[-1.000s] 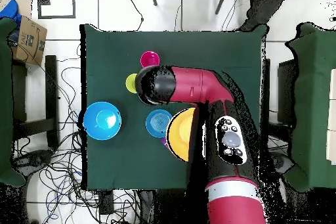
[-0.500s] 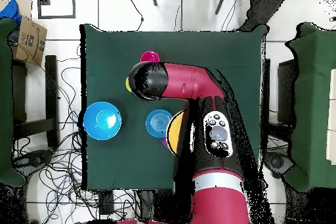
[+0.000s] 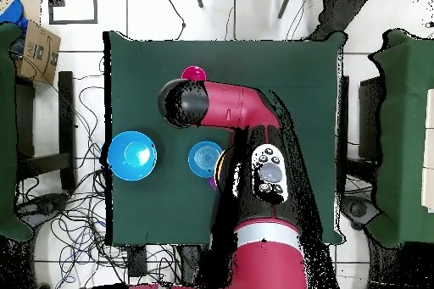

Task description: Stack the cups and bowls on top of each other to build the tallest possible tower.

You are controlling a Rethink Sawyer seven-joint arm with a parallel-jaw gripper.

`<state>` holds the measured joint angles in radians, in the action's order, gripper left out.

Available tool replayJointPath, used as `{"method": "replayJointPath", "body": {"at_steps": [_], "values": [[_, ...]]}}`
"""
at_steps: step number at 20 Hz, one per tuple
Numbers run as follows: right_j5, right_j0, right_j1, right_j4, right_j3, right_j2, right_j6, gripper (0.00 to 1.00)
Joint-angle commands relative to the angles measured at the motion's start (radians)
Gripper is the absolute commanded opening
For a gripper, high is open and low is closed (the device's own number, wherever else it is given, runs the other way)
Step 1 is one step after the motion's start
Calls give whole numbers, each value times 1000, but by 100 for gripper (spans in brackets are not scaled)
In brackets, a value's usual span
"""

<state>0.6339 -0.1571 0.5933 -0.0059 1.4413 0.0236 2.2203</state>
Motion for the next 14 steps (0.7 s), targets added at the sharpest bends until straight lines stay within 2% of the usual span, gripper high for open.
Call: {"method": "replayJointPath", "body": {"at_steps": [1, 14], "values": [[-46, 21, -31, 37, -12, -1, 181, 100], [-35, 73, -58, 94, -47, -52, 197, 100]]}}
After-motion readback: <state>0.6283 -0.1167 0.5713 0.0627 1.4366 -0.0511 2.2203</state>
